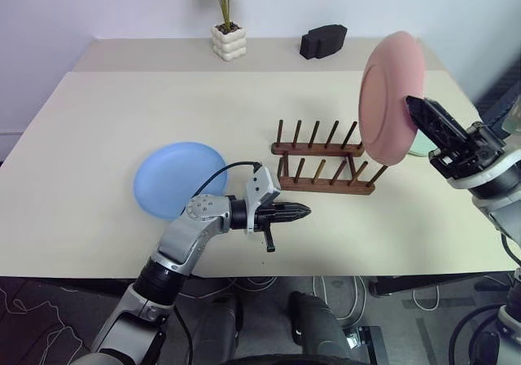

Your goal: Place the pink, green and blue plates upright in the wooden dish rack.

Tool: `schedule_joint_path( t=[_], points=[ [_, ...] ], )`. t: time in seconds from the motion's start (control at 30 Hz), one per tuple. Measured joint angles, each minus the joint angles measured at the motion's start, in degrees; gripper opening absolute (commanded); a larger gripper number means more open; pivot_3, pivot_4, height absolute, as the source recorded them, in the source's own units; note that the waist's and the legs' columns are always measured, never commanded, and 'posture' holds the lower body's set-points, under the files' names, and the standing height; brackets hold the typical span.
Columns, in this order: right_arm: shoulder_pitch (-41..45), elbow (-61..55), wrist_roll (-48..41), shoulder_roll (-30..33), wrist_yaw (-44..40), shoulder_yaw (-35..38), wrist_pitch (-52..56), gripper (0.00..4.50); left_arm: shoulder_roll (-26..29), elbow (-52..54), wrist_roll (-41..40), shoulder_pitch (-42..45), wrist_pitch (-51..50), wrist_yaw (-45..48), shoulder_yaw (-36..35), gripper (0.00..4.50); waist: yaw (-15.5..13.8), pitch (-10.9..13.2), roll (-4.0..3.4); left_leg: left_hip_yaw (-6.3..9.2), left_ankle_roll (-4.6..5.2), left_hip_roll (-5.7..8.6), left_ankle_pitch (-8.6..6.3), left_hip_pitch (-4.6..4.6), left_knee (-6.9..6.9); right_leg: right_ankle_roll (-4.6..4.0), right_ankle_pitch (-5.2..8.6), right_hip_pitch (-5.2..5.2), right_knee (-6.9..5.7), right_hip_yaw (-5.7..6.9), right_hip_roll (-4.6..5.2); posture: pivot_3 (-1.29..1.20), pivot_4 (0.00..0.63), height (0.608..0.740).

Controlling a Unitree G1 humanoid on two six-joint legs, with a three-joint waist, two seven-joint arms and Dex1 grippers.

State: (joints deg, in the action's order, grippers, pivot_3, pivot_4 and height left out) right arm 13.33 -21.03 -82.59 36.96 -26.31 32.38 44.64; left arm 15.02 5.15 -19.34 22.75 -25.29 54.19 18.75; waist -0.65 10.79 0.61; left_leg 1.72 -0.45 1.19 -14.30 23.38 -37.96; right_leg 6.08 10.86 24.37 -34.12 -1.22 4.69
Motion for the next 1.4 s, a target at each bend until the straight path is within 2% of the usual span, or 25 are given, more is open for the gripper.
schedule_joint_path(
  t=[0.33,0.83,0.93,1.13,1.4],
  points=[
    [-0.1,3.8,-0.4,-1.1,0.7,-0.6,0.0,0.06,-1.8,0.0,1.1,-0.1,8.5,-3.6,-1.9,0.0,-0.1,0.0,0.0,-0.02,0.0,0.0,0.0,0.01,0.0,0.0,0.0,0.0,0.02,-0.02,0.01,0.0,0.15,0.736],
    [-2.2,7.4,0.7,-4.0,0.9,-0.6,-1.4,0.06,-2.1,-0.4,1.4,-0.7,12.1,-4.7,-2.2,0.0,0.0,0.0,-0.01,-0.03,0.04,0.01,-0.02,0.0,0.0,0.0,0.0,0.0,0.02,-0.02,-0.02,0.0,0.15,0.736],
    [-2.4,8.0,2.4,-4.2,0.9,-0.6,-1.9,0.95,-2.1,-0.5,1.4,-0.7,12.2,-4.7,-2.2,0.0,0.0,0.0,-0.01,-0.04,0.04,0.01,-0.02,0.0,0.0,0.0,0.0,0.0,0.02,-0.02,-0.02,0.0,0.15,0.736],
    [-2.3,8.7,5.5,-4.5,1.2,-0.6,-3.9,3.89,-2.2,-0.5,1.4,-0.8,12.2,-4.7,-2.2,0.0,0.0,0.0,-0.01,-0.04,0.04,0.01,-0.03,0.0,0.0,0.01,0.01,0.0,0.02,-0.02,-0.02,0.0,0.15,0.736],
    [-0.3,10.8,12.4,-4.1,1.6,1.0,-10.2,3.89,-2.5,-0.5,1.4,-0.8,12.2,-4.8,-2.2,0.0,0.0,0.0,-0.01,-0.05,0.04,0.03,-0.03,0.01,0.0,0.02,0.01,0.01,0.03,-0.02,-0.02,0.0,0.15,0.736]
  ],
)
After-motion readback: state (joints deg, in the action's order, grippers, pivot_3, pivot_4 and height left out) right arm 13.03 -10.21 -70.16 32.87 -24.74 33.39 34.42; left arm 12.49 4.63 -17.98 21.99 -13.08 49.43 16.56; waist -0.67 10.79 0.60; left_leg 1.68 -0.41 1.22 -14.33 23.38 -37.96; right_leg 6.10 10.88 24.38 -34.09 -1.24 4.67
